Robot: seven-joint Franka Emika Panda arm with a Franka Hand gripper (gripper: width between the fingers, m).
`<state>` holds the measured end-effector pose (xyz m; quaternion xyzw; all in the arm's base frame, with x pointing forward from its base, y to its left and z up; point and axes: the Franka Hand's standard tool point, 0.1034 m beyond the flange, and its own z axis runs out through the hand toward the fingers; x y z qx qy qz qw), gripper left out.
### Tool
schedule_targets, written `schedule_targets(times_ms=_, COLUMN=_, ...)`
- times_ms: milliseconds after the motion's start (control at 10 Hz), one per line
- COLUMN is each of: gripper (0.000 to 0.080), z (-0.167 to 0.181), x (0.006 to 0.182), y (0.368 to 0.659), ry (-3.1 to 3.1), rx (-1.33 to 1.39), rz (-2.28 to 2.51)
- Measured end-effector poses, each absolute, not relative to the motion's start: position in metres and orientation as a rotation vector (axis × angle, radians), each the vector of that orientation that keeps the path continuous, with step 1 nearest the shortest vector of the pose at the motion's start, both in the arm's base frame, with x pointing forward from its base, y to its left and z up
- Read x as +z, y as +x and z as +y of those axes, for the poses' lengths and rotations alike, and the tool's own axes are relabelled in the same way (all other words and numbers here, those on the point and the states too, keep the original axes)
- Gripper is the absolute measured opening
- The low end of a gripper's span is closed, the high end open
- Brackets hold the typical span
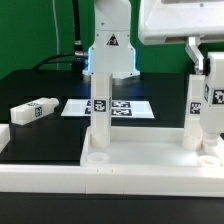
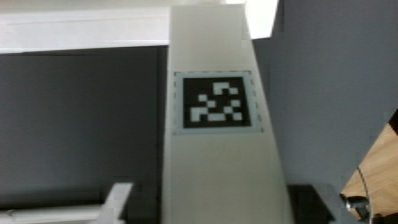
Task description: Assemble desk
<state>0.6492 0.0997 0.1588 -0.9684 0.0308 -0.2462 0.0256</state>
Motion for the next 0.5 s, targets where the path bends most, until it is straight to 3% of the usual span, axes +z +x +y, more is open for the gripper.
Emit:
schedule_targets(times_ms=300, gripper=0.0291, z=0.099, x=0.158, y=0.649, ry=-2.996, rx=-0.76, rz=0.093)
schedule_targets(times_ms=500, gripper=0.0291, z=0.104, x=0.145, y=0.642, ry=-3.003, rx=-0.782, rz=0.059)
